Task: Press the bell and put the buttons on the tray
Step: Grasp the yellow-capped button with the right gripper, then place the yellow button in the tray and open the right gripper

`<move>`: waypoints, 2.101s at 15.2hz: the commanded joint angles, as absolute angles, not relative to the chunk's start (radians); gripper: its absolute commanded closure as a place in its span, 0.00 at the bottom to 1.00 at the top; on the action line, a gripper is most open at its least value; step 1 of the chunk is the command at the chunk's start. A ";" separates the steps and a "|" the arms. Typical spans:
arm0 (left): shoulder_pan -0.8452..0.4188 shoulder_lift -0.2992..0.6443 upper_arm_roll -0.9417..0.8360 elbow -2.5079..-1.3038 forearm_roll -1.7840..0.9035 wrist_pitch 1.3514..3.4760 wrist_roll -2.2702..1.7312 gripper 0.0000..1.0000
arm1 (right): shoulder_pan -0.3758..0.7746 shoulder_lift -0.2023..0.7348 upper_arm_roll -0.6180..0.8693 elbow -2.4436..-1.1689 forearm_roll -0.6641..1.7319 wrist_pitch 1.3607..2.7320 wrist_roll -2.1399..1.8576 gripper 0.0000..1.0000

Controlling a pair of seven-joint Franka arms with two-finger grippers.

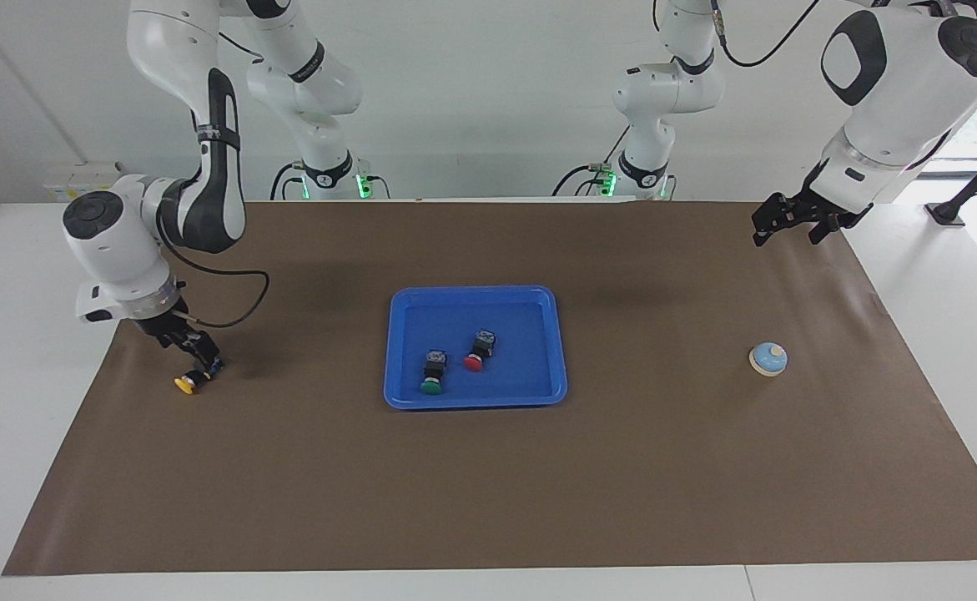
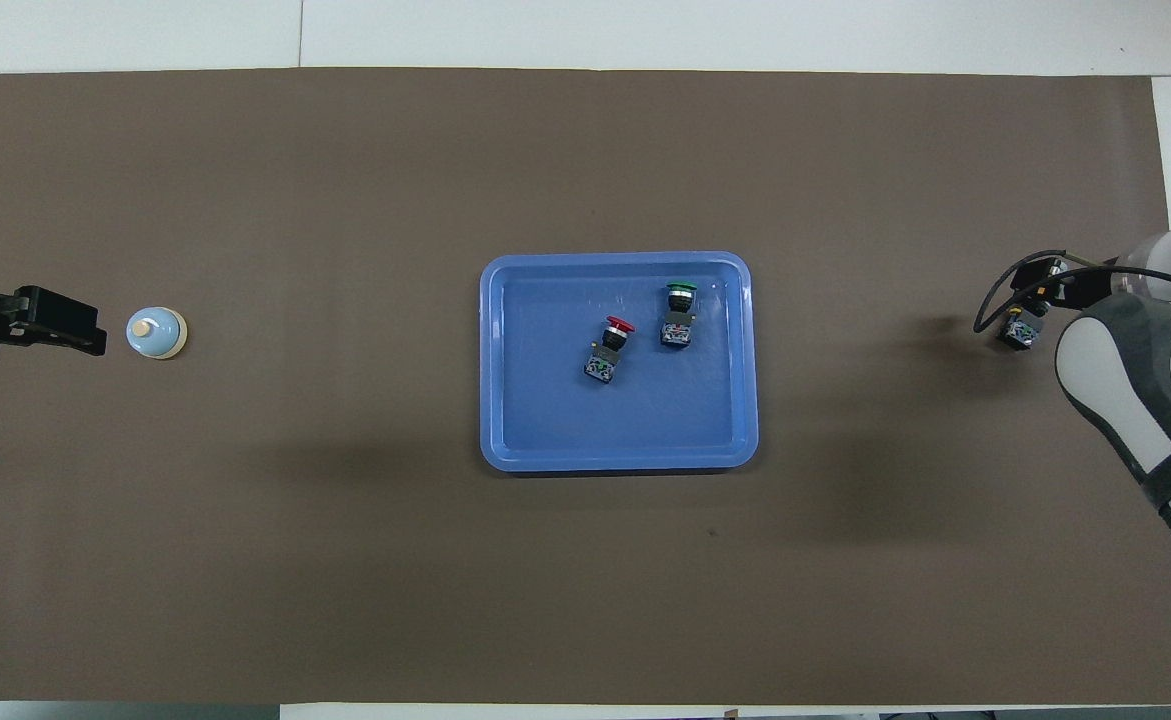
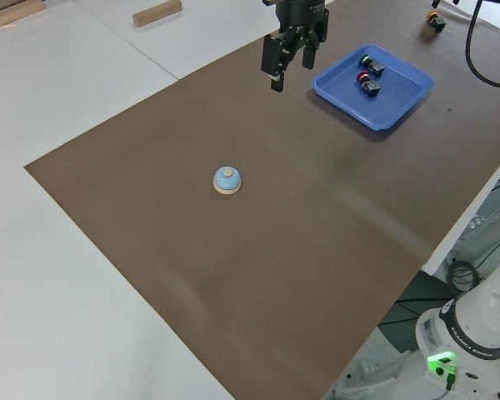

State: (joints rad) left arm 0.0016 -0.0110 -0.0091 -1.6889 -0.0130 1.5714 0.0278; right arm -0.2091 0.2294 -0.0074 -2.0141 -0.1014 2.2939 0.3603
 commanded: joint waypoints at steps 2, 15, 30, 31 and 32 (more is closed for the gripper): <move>-0.005 -0.017 -0.002 -1.684 -0.018 1.555 0.018 0.00 | -0.227 0.268 0.008 -2.040 -0.112 2.367 0.410 0.00; -0.005 -0.017 -0.002 -1.684 -0.018 1.555 0.018 0.00 | -0.230 0.321 0.009 -2.037 -0.064 2.388 0.376 1.00; -0.005 -0.017 -0.002 -1.684 -0.018 1.555 0.018 0.00 | 0.265 0.348 0.020 -1.444 -0.020 1.732 0.610 1.00; -0.005 -0.017 -0.002 -1.684 -0.018 1.555 0.018 0.00 | 0.319 0.354 0.018 -1.431 0.012 1.738 0.662 1.00; -0.005 -0.017 -0.002 -1.684 -0.018 1.555 0.018 0.00 | 0.359 0.354 0.018 -1.431 0.020 1.750 0.704 1.00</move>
State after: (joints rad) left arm 0.0016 -0.0110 -0.0091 -1.6889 -0.0130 1.5714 0.0278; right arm 0.2927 0.3098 0.0264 -1.4874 -0.0142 1.7606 0.6382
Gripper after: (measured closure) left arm 0.000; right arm 0.595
